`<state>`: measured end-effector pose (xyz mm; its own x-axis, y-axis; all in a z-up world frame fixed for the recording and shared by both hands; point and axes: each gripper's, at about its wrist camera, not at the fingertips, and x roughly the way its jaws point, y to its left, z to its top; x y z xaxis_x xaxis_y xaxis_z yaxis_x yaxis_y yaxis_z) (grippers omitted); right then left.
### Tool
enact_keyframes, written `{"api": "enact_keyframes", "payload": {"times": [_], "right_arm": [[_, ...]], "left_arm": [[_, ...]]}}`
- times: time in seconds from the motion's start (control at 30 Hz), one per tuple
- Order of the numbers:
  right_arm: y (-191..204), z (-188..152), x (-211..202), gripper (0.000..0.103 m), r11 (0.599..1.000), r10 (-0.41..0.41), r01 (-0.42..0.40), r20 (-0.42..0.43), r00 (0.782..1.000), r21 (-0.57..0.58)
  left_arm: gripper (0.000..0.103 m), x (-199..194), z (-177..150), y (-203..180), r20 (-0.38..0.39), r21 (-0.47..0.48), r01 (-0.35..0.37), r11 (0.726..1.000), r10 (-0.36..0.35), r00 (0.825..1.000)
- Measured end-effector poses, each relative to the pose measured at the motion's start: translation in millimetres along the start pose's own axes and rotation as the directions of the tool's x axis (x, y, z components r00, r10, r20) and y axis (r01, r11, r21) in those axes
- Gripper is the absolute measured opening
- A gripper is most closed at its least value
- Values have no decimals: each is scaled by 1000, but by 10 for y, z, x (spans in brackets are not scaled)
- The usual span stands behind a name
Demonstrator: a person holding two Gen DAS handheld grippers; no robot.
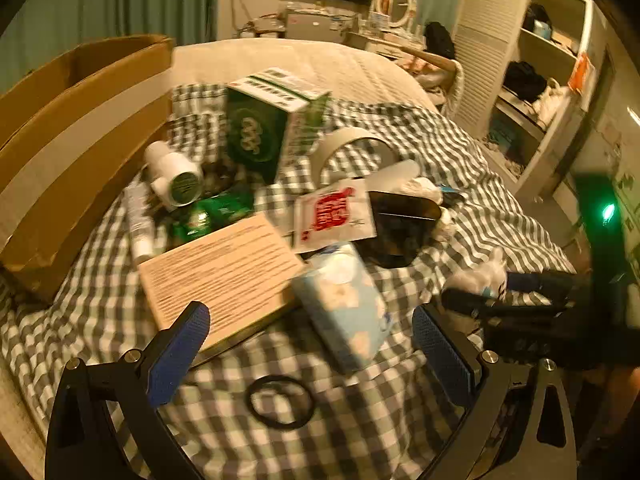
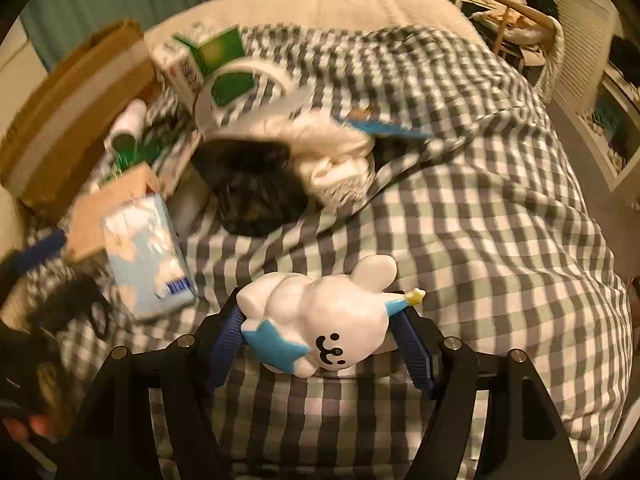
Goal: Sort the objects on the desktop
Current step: 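Grasp the white rabbit toy with right tool while left tool grasps the blue tissue pack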
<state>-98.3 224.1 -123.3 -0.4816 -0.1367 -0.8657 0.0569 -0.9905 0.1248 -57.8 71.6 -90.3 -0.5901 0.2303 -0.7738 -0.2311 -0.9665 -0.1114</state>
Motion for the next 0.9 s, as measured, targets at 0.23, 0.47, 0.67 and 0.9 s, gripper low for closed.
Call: {"api": "enact_keyframes", "payload": {"times": [0.23,0.47,0.67,0.9], "right_arm": [[-273,58,-379,70,994,16,-26,97,995,109],[-345,92,-391,70,986,65,-80,106,992,147],[-321,100,-505,70,980,137,-157,159,978,121],[-369,72,-679,70,973,157,-186,204,966,133]], "left_arm": [[101,259,0,-108,64,-162,19,987,-8,998],[42,441,-5,-455,40,1,-77,997,77,996],[31,317,34,-305,32,-62,-12,998,14,999],[27,15,26,-368,80,-52,17,998,-13,997]]}}
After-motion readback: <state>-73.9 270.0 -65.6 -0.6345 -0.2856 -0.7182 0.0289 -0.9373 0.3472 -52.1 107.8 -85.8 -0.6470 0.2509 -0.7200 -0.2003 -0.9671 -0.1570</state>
